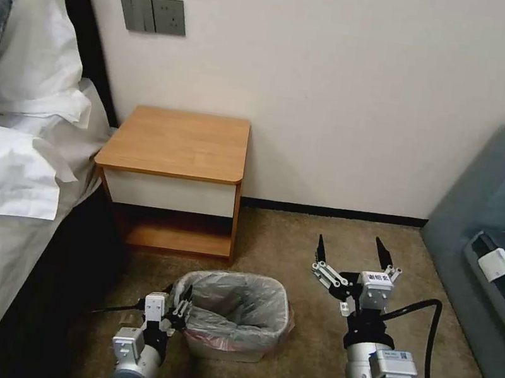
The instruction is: Pick up the garbage bag from the table and place it over the trash can.
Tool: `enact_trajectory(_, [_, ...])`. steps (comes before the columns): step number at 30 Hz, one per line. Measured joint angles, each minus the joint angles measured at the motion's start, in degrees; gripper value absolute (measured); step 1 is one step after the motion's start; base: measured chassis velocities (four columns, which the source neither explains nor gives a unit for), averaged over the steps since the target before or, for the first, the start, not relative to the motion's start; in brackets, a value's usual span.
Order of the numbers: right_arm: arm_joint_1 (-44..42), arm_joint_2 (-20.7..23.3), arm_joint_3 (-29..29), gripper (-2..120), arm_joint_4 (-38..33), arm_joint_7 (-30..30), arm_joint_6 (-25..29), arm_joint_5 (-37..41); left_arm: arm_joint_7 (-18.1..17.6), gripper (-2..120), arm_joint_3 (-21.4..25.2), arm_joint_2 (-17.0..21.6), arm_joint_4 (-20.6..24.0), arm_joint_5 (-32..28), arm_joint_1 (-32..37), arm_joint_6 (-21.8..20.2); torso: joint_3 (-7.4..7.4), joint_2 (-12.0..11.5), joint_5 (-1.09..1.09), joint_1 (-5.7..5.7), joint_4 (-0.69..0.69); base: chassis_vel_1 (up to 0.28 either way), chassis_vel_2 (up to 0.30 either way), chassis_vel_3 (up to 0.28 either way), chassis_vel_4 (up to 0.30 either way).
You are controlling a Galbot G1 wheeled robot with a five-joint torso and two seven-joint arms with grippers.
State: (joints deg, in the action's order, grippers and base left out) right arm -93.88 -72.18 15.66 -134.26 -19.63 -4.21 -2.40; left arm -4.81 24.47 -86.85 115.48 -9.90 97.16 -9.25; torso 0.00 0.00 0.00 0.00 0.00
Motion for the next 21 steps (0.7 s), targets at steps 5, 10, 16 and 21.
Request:
enact_trajectory(5, [-0.4, -0.3, -0.3, 100, -0.3, -0.7, 0.0, 0.1, 0.6, 88, 1.0, 0.2, 0.7, 1.8, 0.3, 1.6, 0.0, 0.0, 0.01, 0.0, 0.0, 0.0, 0.0, 0.0, 0.0])
enact_trajectory(10, [-1.1, -0.9, 0.0, 100, 0.4, -0.5, 1.1, 0.7, 0.7, 99, 2.2, 0.4, 1.5, 4.3, 0.8, 5.3, 0.0, 0.0, 0.0, 0.0, 0.0, 0.0, 0.0, 0.0, 0.0])
enact_trajectory(16, [-3.4, -2.6, 6.4, 100, 7.4, 4.3, 9.6, 1.0, 0.7, 100, 4.7, 1.2, 3.3, 5.2, 0.4, 10.9, 0.0, 0.0, 0.0, 0.0, 0.0, 0.0, 0.0, 0.0, 0.0])
enact_trajectory(21, [-7.0, -5.7, 12.6, 100, 10.4, 8.7, 14.3, 2.3, 2.6, 100, 5.7, 2.6, 4.4, 5.4, 0.7, 16.3, 0.0, 0.0, 0.0, 0.0, 0.0, 0.0, 0.0, 0.0, 0.0])
